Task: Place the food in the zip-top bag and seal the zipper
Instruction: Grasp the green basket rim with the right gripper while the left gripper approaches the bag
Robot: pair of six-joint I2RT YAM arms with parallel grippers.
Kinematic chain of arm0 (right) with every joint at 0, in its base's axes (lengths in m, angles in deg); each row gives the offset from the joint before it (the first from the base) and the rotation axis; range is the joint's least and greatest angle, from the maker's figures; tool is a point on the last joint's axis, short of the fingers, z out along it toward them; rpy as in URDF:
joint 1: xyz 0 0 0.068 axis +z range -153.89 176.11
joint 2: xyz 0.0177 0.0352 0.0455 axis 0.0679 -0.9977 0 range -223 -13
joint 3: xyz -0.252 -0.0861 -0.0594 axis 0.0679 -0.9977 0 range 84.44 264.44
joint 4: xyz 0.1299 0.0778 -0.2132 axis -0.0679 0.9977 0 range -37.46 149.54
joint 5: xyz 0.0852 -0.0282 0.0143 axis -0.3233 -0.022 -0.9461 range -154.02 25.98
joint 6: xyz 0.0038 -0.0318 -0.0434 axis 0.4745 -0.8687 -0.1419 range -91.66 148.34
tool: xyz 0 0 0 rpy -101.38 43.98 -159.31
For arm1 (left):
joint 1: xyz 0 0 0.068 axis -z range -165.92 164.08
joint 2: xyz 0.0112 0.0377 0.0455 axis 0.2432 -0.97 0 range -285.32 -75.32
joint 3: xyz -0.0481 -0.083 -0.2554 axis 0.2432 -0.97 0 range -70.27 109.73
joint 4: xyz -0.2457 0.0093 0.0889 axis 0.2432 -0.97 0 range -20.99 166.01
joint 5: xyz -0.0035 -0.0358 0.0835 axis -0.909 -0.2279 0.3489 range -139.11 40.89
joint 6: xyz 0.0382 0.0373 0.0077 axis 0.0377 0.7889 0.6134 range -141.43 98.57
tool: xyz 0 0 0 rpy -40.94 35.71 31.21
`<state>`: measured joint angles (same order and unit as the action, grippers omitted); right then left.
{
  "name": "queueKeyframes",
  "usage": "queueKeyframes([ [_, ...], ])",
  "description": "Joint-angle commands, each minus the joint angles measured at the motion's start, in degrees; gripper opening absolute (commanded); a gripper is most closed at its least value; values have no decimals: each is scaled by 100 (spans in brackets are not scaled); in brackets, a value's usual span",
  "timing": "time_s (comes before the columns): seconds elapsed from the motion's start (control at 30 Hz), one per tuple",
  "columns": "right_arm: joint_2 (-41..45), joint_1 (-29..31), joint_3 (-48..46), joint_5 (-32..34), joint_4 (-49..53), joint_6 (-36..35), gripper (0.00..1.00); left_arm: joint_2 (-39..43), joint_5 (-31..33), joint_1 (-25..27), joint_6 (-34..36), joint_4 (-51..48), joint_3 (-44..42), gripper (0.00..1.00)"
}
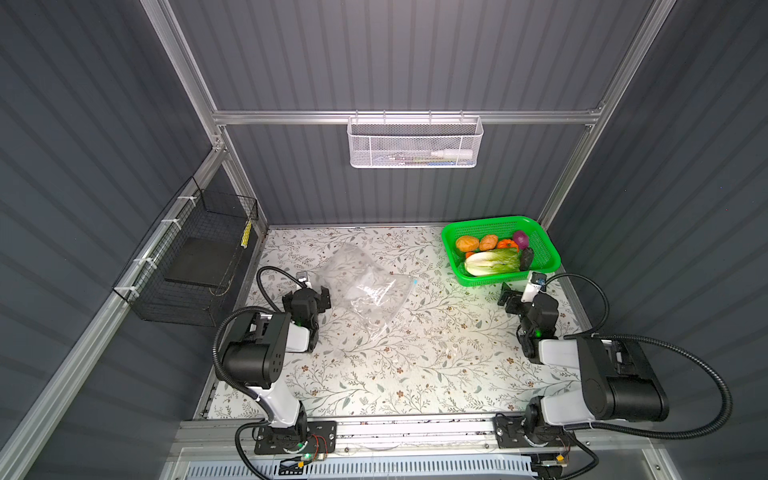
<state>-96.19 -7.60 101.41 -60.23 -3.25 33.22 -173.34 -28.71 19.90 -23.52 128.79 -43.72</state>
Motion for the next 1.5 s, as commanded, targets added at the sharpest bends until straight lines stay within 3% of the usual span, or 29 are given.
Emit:
queueKeyframes([
  [0.0, 172, 30, 20, -123, -133, -94, 99, 206, 281, -29, -42, -153, 13, 99],
  [0.2, 1411, 158, -106, 469, 740, -33, 99, 1121, 547, -29, -161, -1541, 403, 99],
  [0.3, 2107, 208, 5, 670, 1650, 343, 99, 1405, 690, -23, -515, -2194, 768, 99],
  [0.47, 2504, 204, 1325, 783, 4798, 1753, 99, 1445, 148, 27, -1140, -3796, 1829, 99],
  [0.53, 2290, 210, 1971, 454, 5892, 2519, 99, 1488, 14, 218, -1369, -3656, 1893, 99],
  [0.63, 1952, 205, 2533, -131, 6692, 3423, 99, 1439, -86, 547, -1802, -3618, 2056, 99],
  [0.8, 1364, 195, 3099, -828, 6935, 3950, 90, 1086, -742, 921, -2753, -3685, 2300, 99],
  [0.93, 938, 117, 3629, -1201, 7227, 4300, 80, 1001, -655, 1470, -2788, -3704, 2336, 99],
  [1.1, 616, 244, 3638, -1530, 6856, 4708, 65, 932, -1055, 1650, -2861, -3830, 2318, 99],
  [1.47, -478, 667, 3919, -1601, 6240, 5224, 67, 916, -1129, 1659, -2755, -3999, 2280, 99],
])
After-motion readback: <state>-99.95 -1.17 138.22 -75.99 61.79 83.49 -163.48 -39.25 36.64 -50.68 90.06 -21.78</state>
